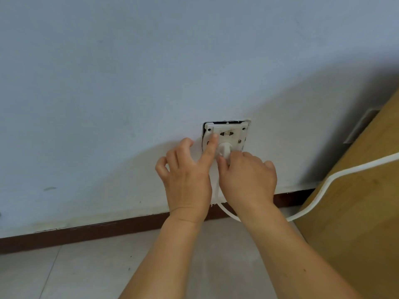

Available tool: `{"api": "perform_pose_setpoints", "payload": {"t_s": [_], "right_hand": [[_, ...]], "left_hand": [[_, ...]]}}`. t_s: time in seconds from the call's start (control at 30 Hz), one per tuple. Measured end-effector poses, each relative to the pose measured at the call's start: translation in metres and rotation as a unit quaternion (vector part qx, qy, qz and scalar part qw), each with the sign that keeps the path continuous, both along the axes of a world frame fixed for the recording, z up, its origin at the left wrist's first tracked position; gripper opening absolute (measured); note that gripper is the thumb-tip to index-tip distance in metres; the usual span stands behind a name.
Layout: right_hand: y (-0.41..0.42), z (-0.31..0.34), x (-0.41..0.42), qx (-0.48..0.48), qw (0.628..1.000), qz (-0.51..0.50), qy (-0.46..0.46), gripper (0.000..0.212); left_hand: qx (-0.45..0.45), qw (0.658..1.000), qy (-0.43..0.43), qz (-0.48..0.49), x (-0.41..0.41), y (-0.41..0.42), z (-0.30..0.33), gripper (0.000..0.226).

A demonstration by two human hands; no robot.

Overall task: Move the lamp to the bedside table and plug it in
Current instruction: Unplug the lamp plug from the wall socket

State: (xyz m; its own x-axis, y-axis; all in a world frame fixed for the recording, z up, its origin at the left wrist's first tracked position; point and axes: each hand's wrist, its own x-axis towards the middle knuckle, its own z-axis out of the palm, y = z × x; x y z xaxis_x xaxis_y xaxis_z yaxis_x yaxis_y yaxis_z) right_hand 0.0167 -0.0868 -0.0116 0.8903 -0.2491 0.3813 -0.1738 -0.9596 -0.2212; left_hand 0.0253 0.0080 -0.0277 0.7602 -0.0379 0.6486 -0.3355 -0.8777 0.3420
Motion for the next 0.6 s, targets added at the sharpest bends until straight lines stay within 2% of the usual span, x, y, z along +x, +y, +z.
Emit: {"api": "perform_pose_setpoints", "payload": {"t_s": [0.23, 0.6], "right_hand": [[0.0002, 0.0024, 0.0009, 0.009, 1.0, -0.007, 0.004, 0.044], [0.0002, 0.0021, -0.0005, -0.008, 1.0, -0.013, 0.004, 0.042]], "left_hand": [[0.008, 1.0, 0.019, -0.001, -0.0003, -0.0017, -0.0058, 0.087], [-0.005, 0.999, 0.048, -0.004, -0.0033, -0.0008, -0.0015, 0.089]]}}
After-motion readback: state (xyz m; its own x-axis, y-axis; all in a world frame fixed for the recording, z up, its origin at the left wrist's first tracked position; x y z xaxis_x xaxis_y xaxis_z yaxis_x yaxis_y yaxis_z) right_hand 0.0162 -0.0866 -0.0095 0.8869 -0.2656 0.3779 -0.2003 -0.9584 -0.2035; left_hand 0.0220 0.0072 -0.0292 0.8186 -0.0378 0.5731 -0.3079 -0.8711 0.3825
